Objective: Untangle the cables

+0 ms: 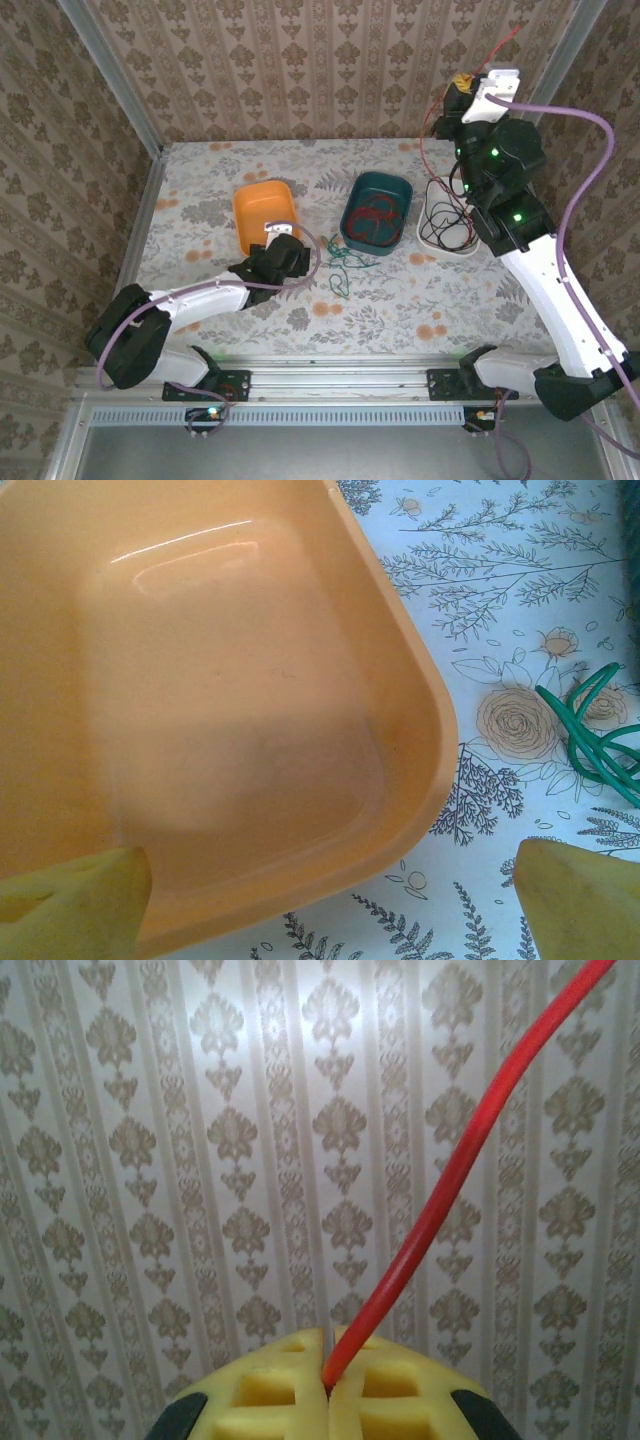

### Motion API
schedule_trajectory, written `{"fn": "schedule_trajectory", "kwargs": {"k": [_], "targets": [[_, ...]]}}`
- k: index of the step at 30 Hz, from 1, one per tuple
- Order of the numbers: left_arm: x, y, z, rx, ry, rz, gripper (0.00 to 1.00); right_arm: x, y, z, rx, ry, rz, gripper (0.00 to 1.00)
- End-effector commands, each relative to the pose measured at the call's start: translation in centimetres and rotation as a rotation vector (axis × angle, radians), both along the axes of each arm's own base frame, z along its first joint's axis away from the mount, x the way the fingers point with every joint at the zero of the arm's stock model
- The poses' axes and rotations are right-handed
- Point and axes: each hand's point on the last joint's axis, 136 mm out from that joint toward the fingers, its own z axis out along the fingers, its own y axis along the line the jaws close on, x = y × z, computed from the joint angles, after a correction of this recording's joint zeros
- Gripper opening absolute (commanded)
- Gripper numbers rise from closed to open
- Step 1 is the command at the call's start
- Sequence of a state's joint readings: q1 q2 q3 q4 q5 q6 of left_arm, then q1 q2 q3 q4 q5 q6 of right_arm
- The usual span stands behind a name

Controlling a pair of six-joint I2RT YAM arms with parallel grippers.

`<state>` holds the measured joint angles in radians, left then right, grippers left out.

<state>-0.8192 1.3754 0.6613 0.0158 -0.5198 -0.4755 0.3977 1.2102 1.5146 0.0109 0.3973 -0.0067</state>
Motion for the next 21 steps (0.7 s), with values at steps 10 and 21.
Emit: {"fn": "schedule_trajectory", "kwargs": {"k": [10,21], "targets": [[0.4,-0.4,0.9,-0.013,-0.027,0.003,0.95,4.3,3.0,-3.8,0.031,0.127,0.074,0.0],[0.2,-0.3,0.6,-0.023,-0.023,0.011,0.95,8.4,5.8,-27.3,0.114,0.689,0.066,0.0]]}}
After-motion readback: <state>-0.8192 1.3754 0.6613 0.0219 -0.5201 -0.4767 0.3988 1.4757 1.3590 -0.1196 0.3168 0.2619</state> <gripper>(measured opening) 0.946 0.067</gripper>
